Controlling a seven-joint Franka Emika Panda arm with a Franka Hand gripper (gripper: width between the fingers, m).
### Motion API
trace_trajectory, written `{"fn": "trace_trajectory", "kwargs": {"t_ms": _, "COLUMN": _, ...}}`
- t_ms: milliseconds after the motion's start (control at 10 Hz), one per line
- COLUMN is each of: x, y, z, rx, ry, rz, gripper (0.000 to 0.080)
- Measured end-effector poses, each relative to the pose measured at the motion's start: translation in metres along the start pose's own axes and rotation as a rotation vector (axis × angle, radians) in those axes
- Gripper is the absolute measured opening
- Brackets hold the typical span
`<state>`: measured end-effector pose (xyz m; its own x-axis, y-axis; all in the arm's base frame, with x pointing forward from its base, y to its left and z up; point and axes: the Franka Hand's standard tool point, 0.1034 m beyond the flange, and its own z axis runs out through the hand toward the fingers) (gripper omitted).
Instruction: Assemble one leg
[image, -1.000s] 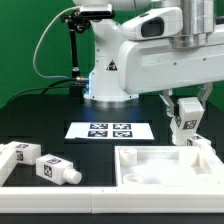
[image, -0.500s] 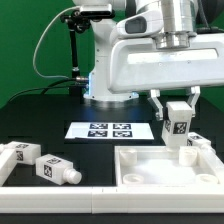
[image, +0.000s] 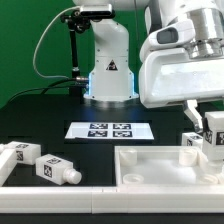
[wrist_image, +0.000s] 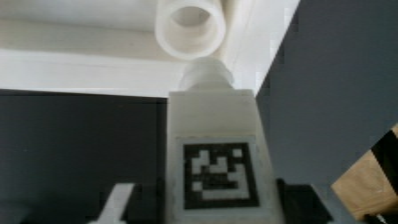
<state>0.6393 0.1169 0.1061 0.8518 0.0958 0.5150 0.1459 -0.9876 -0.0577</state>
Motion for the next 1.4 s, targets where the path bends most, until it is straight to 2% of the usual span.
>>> {"fn": "trace_trajectory", "kwargs": {"t_ms": 300, "x": -0.012, "y": -0.004, "z": 0.009, "rx": 0.004, "ry": -0.021, "rz": -0.008, "gripper": 0.0285}}
{"fn": "trace_trajectory", "kwargs": {"t_ms": 700, "x": -0.019, "y": -0.002, "z": 0.005, "rx": 0.000, "ry": -0.022, "rz": -0.029, "gripper": 0.0285}}
{"fn": "trace_trajectory", "kwargs": {"t_ms": 900, "x": -0.021, "y": 0.006, "z": 0.004, "rx": -0.013, "ry": 0.004, "rz": -0.046, "gripper": 0.0285}}
{"fn": "trace_trajectory", "kwargs": {"t_ms": 1400, "x": -0.026, "y": 0.005, "z": 0.015, "rx": -0.015, "ry": 0.014, "rz": -0.047, "gripper": 0.0285}}
